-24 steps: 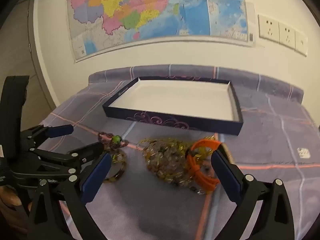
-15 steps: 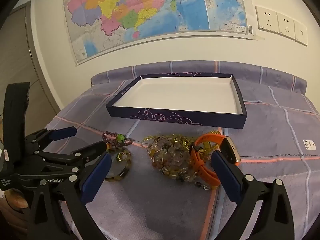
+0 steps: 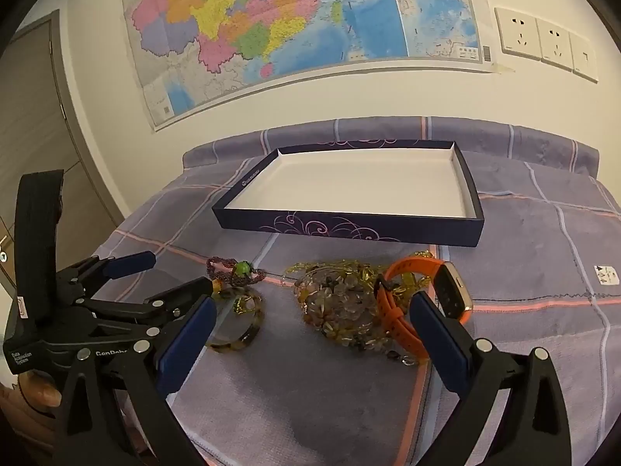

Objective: Organize jewelry

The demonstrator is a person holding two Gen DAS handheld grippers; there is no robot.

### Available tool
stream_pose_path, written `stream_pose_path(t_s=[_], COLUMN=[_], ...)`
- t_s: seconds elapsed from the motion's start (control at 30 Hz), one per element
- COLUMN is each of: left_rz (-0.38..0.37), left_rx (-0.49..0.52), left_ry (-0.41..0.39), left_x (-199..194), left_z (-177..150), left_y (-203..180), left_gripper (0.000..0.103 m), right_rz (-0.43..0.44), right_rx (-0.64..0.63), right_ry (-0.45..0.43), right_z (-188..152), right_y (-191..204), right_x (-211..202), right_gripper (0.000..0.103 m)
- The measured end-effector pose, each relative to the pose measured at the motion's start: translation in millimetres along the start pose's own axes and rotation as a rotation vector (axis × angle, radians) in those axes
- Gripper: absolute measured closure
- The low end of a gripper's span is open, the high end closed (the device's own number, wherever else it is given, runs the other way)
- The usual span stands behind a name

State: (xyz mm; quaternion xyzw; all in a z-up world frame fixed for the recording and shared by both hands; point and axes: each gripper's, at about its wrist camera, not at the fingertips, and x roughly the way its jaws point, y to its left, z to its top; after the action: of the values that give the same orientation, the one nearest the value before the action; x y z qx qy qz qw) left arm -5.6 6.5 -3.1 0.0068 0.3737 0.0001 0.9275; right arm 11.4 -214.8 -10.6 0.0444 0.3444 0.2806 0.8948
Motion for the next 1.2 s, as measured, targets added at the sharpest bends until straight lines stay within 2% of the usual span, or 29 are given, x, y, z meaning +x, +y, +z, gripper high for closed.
stream_pose_path(t_s=[1.2], left_rz=[0.001], left_rx=[0.001], left_ry=[0.012], left_x=[2.3], left_z=[-2.7], left_y=[-3.4], left_gripper=[0.006], right_rz=[0.024], right_rx=[0.025], right_ry=[0.006], right_z=[-2.4], right_y=[-4.6], right_x=[0.5], right_gripper=[0.007])
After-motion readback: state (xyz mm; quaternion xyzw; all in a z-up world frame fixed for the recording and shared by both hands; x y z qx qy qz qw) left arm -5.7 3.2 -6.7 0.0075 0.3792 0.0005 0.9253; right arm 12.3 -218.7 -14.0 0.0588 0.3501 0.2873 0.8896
